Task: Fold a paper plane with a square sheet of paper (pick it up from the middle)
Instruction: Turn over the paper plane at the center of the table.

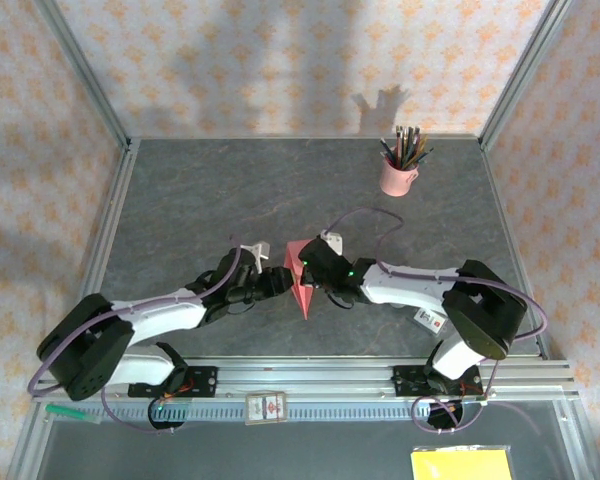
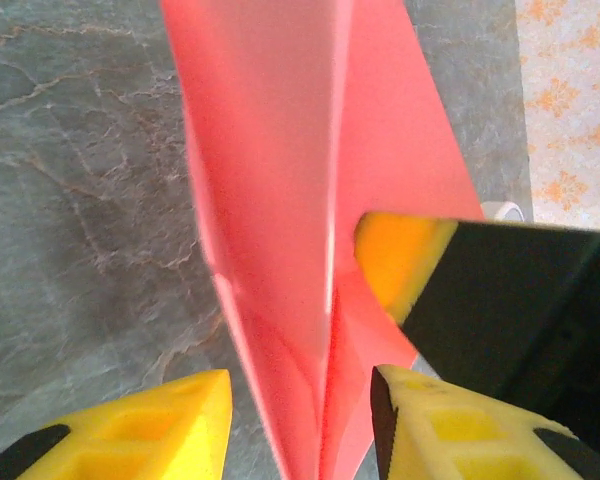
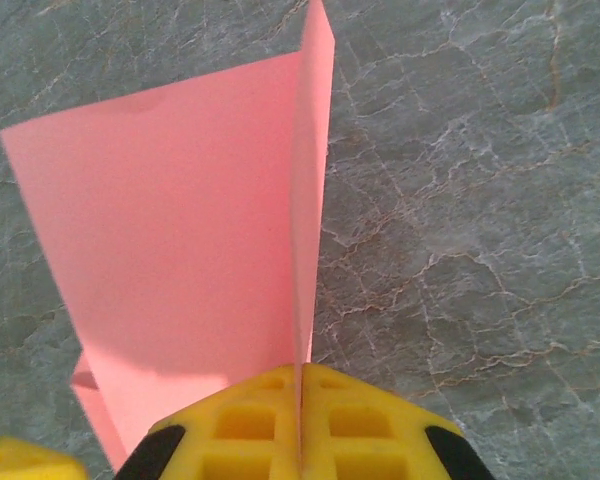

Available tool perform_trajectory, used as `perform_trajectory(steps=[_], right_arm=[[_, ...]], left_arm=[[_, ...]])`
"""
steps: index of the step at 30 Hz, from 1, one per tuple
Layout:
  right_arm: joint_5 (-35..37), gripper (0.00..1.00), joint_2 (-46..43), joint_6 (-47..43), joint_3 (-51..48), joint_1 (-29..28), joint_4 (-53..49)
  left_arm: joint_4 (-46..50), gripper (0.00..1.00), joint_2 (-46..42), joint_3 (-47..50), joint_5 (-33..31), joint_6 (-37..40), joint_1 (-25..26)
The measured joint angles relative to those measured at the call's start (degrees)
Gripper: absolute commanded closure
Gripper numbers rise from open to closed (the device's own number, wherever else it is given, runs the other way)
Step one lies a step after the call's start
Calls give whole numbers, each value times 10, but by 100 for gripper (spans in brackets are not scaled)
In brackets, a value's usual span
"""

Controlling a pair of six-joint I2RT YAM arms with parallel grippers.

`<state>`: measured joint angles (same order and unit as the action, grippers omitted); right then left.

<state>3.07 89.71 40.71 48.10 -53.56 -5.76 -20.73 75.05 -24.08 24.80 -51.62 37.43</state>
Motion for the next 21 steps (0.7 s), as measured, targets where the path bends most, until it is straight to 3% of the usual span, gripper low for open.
perform_trajectory(steps=[5,14,21], right_arm=[[-11,100,0,8,-15,0,23],[-15,100,0,18,-29,2,45],[-24,100,0,31,-41,2,62]], left_arm=[[-17,58,34,-13,5,-15,9],[12,58,20,-29,-28,-12,16],[19,64,58,-48,-30,-8,16]])
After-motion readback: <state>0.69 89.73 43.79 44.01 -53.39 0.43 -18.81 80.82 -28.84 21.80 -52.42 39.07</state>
